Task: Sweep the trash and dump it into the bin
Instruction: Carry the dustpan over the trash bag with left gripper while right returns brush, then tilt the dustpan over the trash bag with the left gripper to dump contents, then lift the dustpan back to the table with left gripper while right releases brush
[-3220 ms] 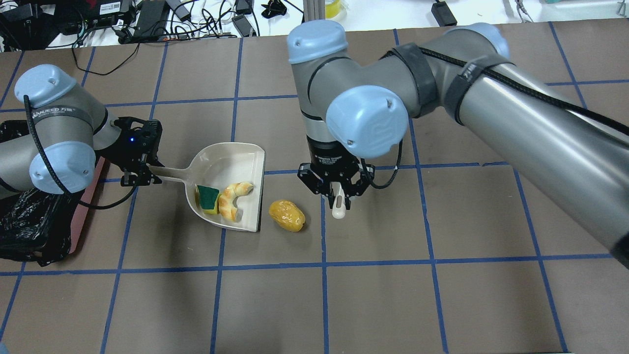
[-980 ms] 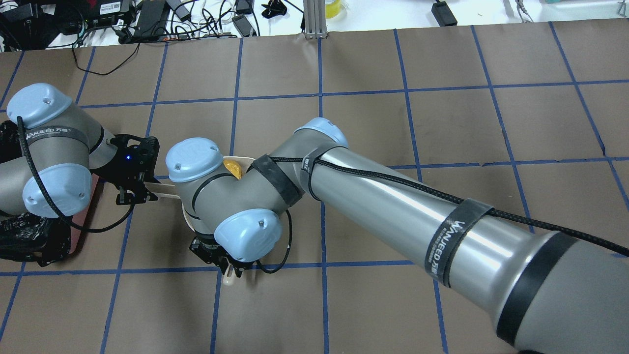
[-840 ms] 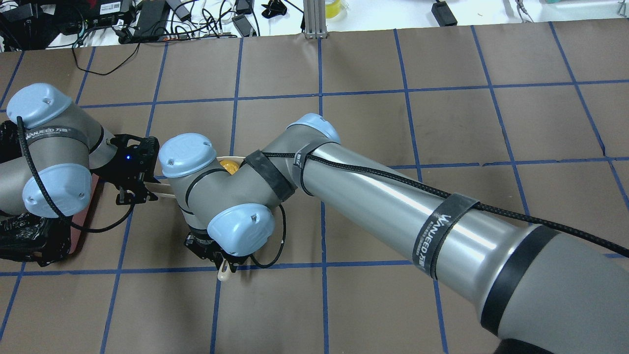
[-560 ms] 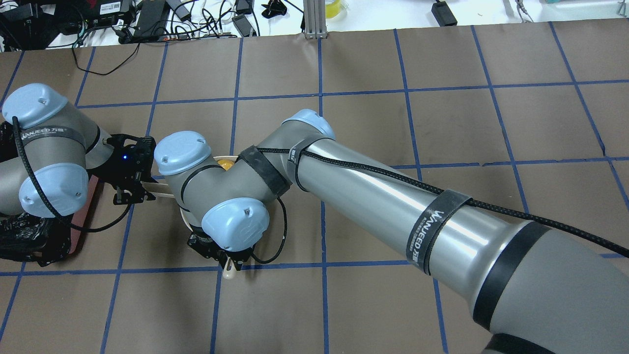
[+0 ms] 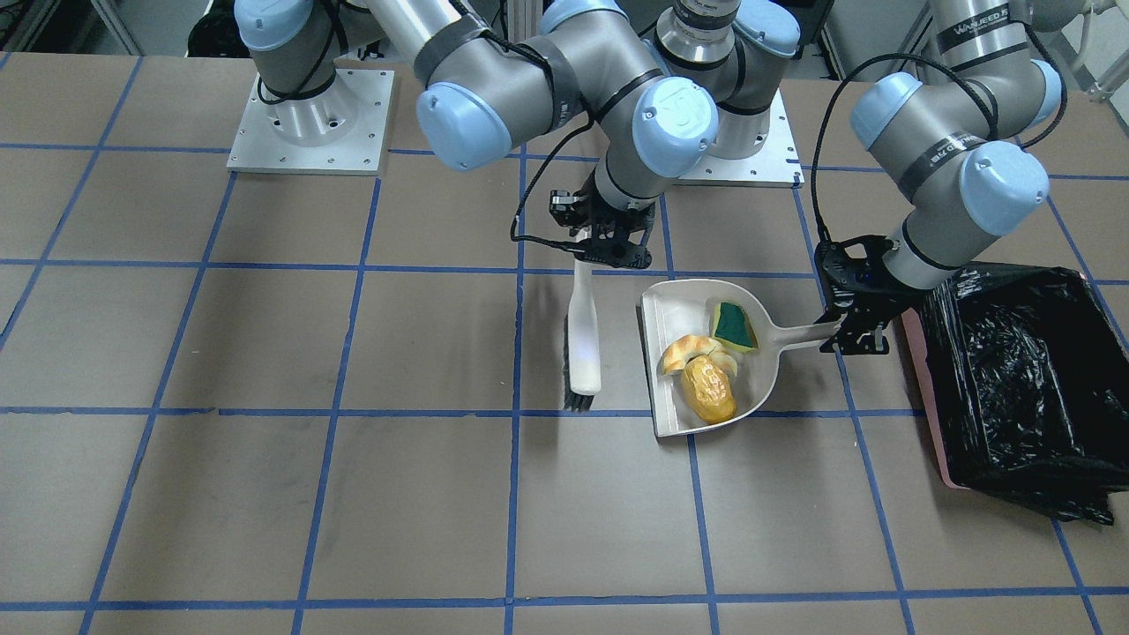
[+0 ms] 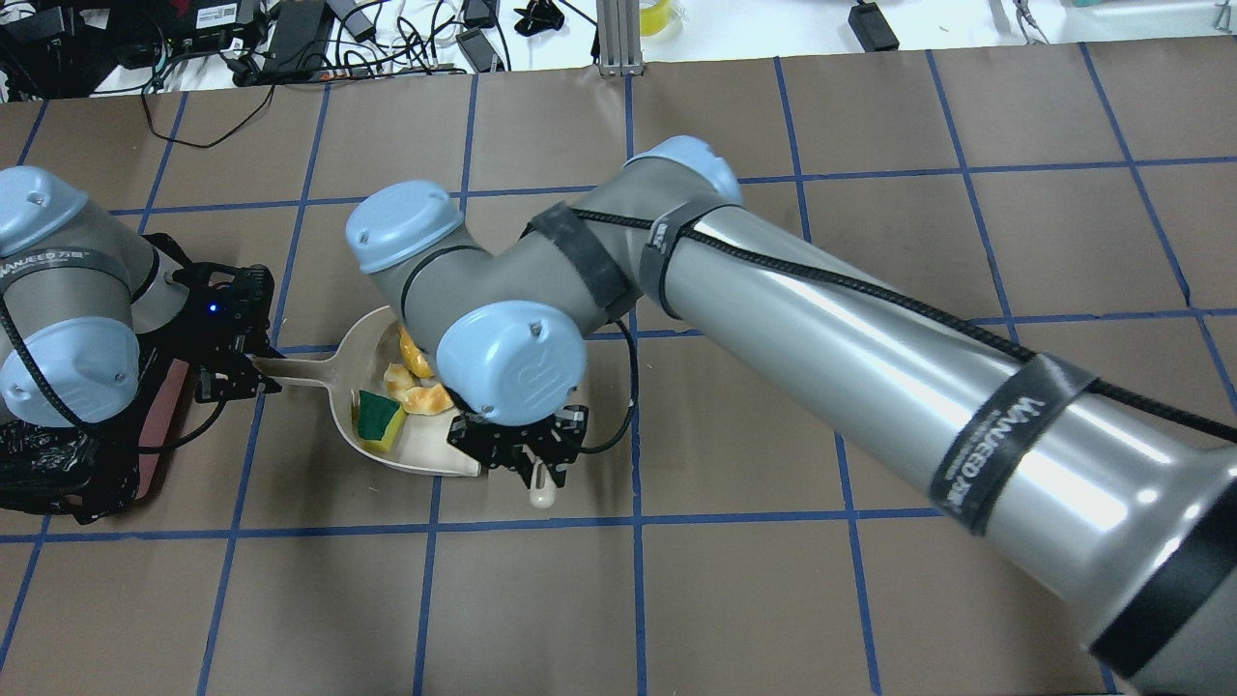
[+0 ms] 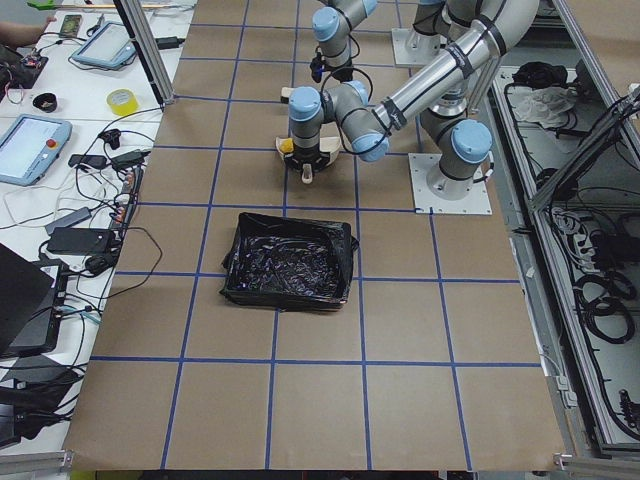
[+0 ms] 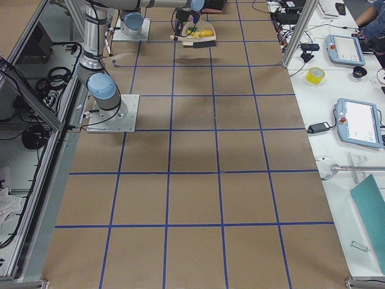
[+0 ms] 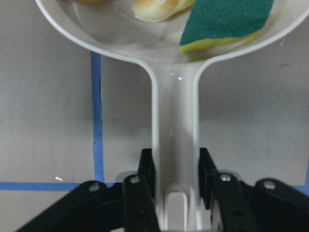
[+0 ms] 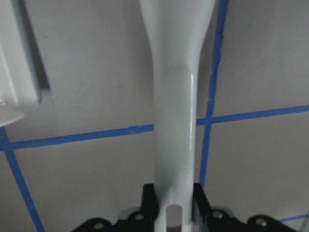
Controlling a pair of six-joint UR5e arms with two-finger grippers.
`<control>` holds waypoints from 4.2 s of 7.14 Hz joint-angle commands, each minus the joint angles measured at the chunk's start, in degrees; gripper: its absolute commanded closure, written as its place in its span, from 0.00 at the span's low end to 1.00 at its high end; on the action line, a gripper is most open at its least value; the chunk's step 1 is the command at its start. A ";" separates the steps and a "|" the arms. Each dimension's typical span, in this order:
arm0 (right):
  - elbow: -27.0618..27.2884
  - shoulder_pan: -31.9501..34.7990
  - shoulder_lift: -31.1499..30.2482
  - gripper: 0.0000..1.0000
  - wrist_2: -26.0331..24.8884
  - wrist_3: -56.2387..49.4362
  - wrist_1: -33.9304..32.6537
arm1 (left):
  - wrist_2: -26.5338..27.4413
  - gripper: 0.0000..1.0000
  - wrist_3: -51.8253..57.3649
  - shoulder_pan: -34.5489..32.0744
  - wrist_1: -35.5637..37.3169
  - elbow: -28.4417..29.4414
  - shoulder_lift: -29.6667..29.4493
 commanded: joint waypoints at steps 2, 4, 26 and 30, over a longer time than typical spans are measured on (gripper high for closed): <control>1.03 -15.86 -6.90 1.00 -3.96 -17.51 8.77 | -6.77 1.00 0.49 11.19 -9.25 6.39 1.12; 4.10 -26.75 -8.40 1.00 -5.04 -28.33 8.19 | -6.87 1.00 2.16 20.58 -20.40 15.95 1.65; 11.14 -51.79 -10.82 0.00 -13.06 -56.35 -12.13 | 11.06 1.00 30.29 20.02 -8.02 35.34 -4.33; 8.26 -38.16 -24.47 0.00 -9.20 -46.60 -1.61 | -6.14 1.00 17.07 12.93 -14.05 34.56 -6.34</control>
